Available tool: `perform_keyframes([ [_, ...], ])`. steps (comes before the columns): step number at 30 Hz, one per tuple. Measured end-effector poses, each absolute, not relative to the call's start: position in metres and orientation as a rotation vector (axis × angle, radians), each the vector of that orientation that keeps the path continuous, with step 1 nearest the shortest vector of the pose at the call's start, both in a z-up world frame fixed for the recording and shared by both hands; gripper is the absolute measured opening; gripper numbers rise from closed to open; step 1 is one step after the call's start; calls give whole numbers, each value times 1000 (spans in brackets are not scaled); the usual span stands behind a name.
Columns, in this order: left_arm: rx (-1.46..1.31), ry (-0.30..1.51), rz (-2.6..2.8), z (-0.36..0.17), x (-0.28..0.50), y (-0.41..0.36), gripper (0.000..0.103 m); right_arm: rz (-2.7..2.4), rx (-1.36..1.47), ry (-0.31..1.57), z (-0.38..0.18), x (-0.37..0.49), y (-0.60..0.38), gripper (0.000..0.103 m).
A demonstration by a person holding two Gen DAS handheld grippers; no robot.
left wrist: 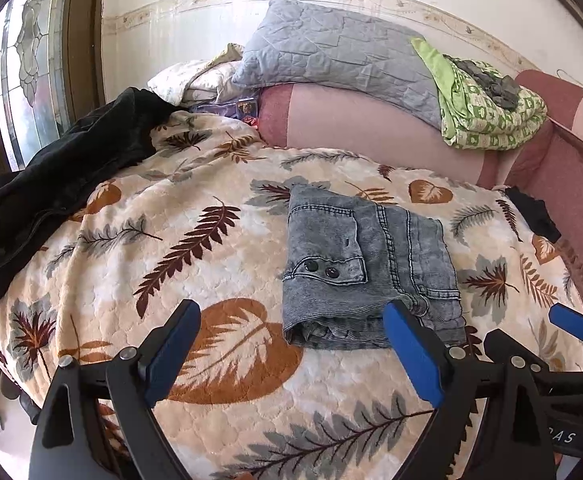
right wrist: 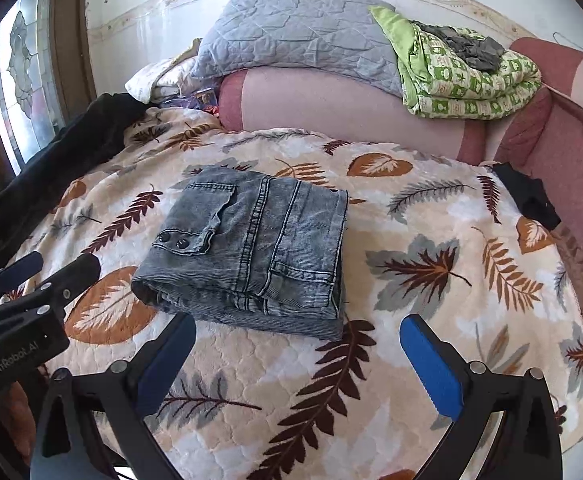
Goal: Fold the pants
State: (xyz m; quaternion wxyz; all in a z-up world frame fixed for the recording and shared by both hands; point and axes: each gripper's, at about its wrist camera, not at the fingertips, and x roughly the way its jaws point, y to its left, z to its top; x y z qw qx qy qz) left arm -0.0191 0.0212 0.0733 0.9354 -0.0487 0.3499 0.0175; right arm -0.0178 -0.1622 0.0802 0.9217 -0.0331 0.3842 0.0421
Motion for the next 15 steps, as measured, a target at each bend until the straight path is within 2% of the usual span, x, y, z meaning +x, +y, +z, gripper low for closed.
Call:
perform_keyframes([
  [15, -61, 719, 8, 81, -4, 11, 93, 88, -56, 785, 82, -13, -163, 103],
])
